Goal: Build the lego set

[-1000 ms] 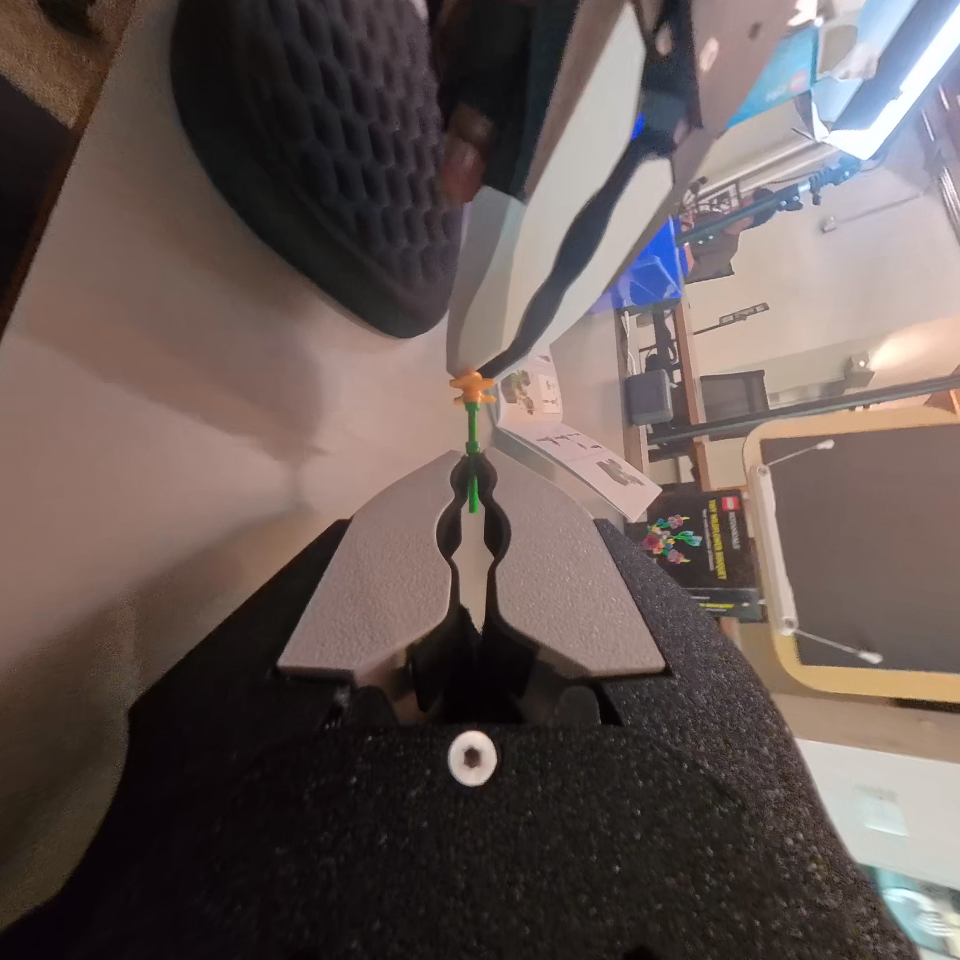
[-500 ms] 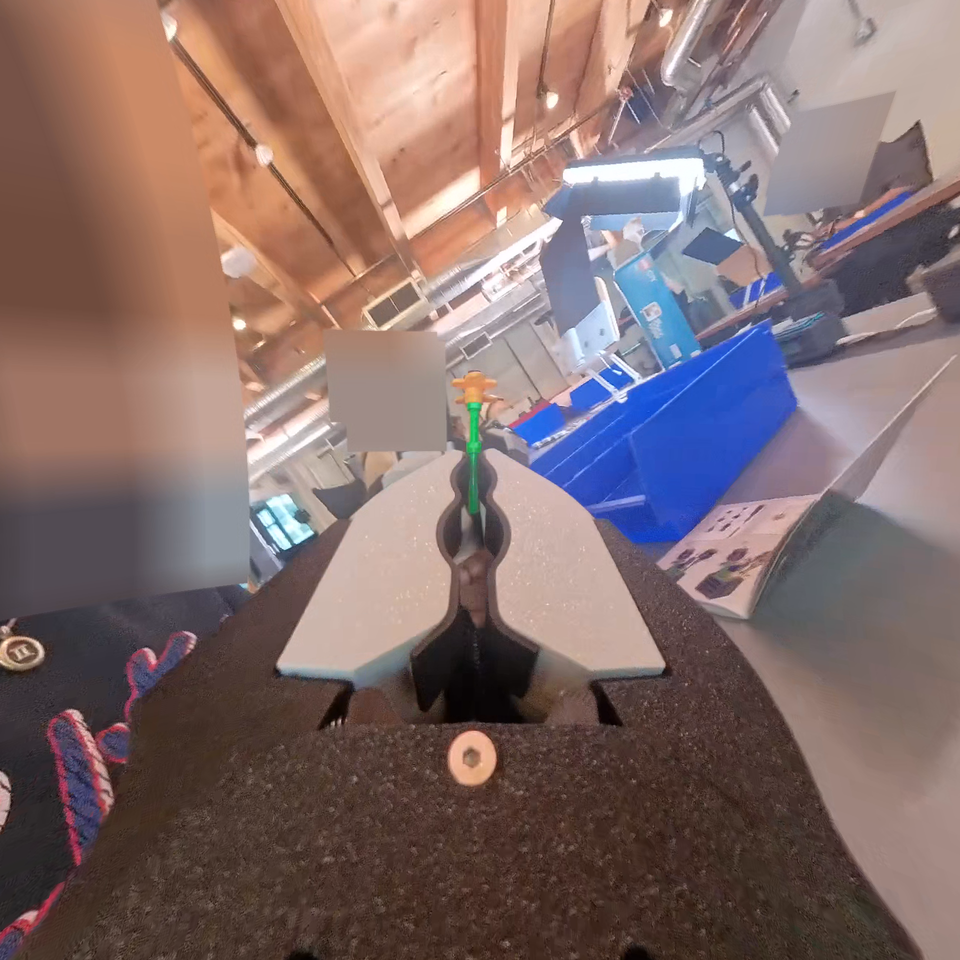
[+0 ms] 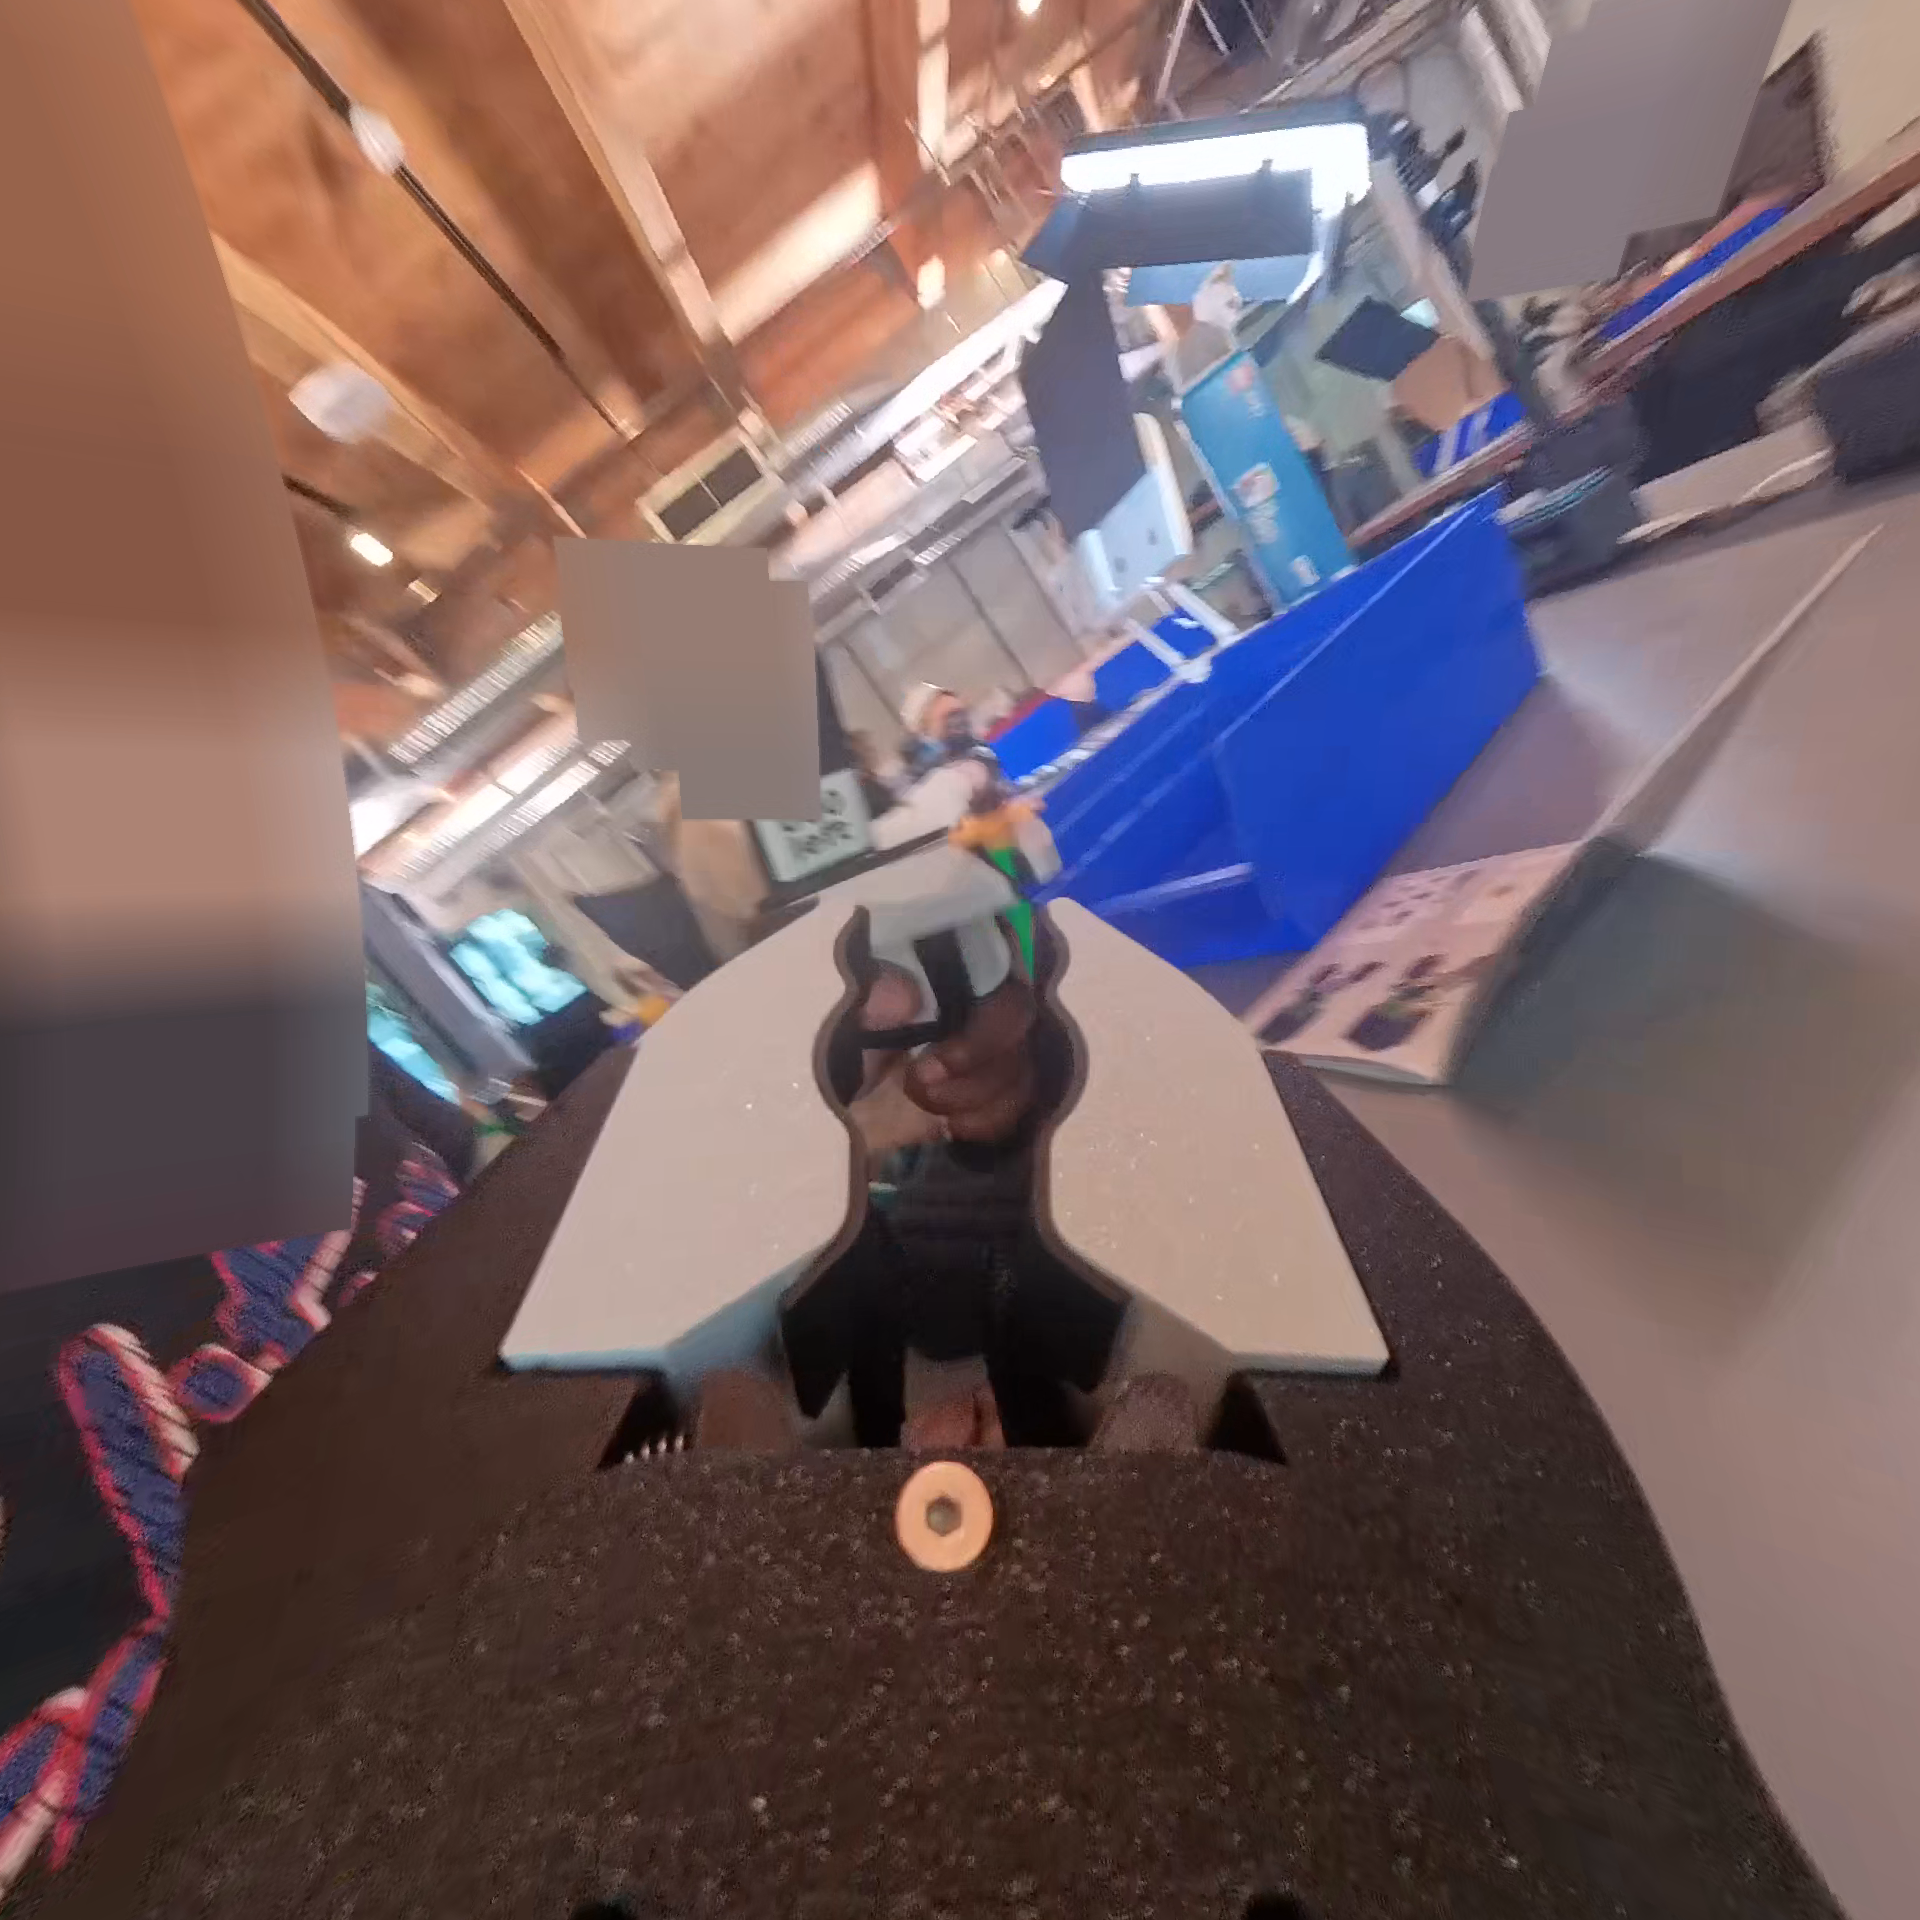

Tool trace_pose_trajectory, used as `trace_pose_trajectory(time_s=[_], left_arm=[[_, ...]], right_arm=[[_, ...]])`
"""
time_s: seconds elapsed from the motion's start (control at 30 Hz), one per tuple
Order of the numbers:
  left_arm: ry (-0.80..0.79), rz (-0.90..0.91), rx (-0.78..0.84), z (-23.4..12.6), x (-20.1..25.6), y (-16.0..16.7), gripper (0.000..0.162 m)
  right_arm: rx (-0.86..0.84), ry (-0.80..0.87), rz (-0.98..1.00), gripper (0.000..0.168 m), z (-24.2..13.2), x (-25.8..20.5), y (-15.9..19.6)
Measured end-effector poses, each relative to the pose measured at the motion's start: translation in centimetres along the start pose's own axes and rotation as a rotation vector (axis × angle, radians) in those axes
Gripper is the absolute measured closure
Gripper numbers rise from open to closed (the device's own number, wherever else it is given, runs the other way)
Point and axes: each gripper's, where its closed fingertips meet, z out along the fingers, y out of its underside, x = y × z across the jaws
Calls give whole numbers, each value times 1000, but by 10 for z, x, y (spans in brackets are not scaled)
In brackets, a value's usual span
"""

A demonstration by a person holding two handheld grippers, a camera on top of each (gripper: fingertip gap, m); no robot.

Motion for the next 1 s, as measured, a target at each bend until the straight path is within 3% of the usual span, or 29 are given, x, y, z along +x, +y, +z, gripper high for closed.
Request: trace_pose_trajectory(time_s=[0.1, 0.2, 0.3, 0.47, 1.0], left_arm=[[-206, 331, -175, -7, -22, 23, 159], [-336, 626, -218, -9, -27, 26, 159], [-385, 810, -229, -5, -22, 28, 159], [-430, 948, -269, -4, -23, 34, 159], [-430, 1109, -284, -8, -17, 42, 160]], right_arm=[[-76, 103, -261, 163, -13, 1, -8], [-259, 174, -499, 158, -9, 7, 7], [-306, 200, -619, 160, -1, 12, 18], [-262, 215, -615, 160, 3, 19, 12], [-355, 184, -597, 167, 2, 21, 33]])
